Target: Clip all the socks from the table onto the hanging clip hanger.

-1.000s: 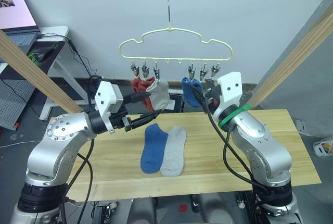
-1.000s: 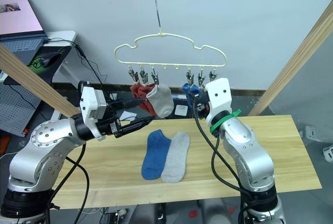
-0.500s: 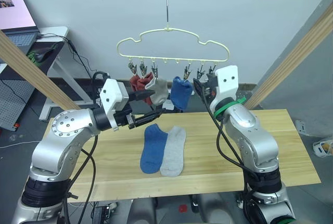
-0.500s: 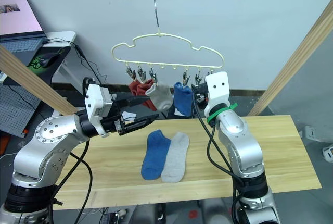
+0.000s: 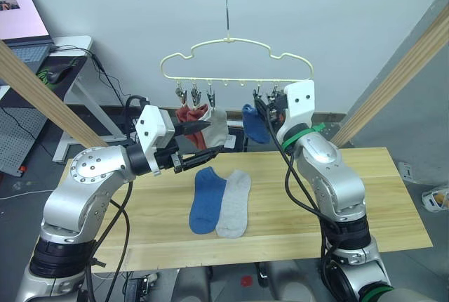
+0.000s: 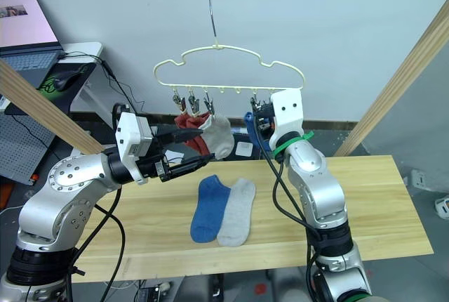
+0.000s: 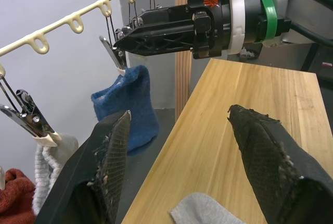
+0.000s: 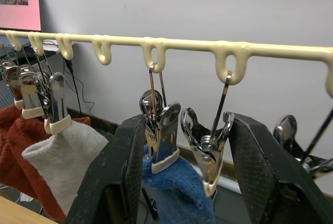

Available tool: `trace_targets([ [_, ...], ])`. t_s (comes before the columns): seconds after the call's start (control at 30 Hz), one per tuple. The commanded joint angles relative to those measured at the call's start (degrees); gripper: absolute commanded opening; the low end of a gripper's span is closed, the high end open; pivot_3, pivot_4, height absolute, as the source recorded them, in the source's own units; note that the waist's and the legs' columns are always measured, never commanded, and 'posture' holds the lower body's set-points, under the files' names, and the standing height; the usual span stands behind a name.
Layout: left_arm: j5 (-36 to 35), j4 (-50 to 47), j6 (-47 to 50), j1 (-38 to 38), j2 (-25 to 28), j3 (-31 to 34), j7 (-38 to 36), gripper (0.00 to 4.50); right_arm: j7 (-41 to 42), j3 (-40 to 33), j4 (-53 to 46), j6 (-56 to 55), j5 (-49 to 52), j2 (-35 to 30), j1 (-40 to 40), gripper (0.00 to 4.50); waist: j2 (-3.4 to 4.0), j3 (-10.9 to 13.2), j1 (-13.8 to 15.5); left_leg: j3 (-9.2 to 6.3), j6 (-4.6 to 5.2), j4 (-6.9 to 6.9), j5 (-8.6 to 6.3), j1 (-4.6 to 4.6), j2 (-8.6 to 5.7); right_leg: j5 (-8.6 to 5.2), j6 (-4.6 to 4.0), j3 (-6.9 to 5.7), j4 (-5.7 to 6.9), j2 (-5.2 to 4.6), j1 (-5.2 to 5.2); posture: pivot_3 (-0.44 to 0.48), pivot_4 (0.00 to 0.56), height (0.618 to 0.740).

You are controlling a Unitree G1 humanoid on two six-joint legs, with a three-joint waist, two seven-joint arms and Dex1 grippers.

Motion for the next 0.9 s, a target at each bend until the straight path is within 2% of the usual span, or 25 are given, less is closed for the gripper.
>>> trace_targets([
  [0.03,-0.04,-1.69,-0.06,-0.51,0.44,0.56,0.02,3.25,0.31,-0.71,-0.72,-2.14,-0.02,0.32,-1.18,2.46,0.00,0.00,0.01,0.00,0.00,0.00,0.00,0.00,0.00,0.00,0.00,0.00,0.00,0.00,0.00,-0.103,0.190,0.738],
  [0.3,-0.23,-2.04,0.06,-0.07,0.63,0.64,-0.29,3.25,0.35,-1.35,-0.41,-2.73,-0.11,1.06,-1.06,2.46,0.01,-0.04,0.03,0.00,0.00,0.00,0.00,0.00,0.01,0.00,-0.01,0.00,0.01,0.00,0.00,-0.101,0.187,0.738],
  [0.57,-0.56,-2.53,0.14,0.25,0.49,0.45,-0.49,3.25,-0.64,-0.91,-4.23,-1.31,-1.44,0.52,1.64,2.46,0.01,-0.14,0.07,-0.01,0.00,0.01,0.00,0.00,0.01,0.01,-0.01,0.00,0.02,0.00,0.00,-0.103,0.191,0.738],
  [0.9,-0.80,-2.65,0.54,0.11,0.07,0.16,-0.05,3.25,-3.63,-0.50,-0.96,-4.49,-5.36,1.40,1.24,2.46,0.01,-0.17,0.07,-0.01,0.00,0.04,0.00,0.02,0.00,0.01,-0.02,0.00,0.04,0.01,0.01,-0.098,0.226,0.738],
])
